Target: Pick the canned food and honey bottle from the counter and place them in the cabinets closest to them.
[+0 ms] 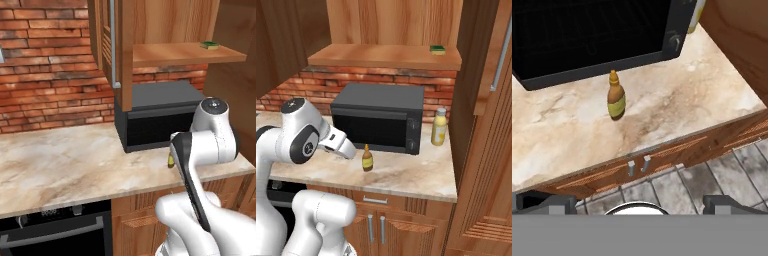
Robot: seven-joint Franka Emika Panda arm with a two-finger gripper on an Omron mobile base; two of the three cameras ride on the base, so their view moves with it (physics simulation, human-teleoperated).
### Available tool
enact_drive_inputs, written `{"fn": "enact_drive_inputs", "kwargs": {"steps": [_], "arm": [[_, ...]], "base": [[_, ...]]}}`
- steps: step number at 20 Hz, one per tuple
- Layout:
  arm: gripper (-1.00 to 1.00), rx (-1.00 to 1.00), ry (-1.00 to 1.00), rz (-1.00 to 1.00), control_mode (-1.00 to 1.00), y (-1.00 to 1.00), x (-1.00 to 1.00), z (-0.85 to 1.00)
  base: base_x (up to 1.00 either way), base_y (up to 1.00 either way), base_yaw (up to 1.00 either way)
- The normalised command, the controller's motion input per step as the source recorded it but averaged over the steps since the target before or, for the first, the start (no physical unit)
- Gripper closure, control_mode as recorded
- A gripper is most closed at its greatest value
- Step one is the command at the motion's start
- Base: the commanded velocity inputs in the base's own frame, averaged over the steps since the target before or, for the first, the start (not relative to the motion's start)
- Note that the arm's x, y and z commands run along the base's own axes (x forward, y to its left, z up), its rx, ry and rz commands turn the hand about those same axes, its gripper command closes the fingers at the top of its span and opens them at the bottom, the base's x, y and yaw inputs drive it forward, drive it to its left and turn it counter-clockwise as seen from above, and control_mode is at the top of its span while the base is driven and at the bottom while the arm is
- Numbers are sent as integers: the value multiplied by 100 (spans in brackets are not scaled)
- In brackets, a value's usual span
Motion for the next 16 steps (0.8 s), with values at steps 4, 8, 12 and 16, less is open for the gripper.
{"fn": "enact_drive_inputs", "kwargs": {"steps": [4,8,12,16], "arm": [[-100,0,4,-1,-100,-7,34,-33],[-100,0,2,-1,-100,-10,31,-36],[-100,0,1,0,-100,-12,29,-34],[-100,0,0,0,-100,-7,28,-29]], "base": [[0,0,0],[0,0,0],[0,0,0],[0,0,0]]}}
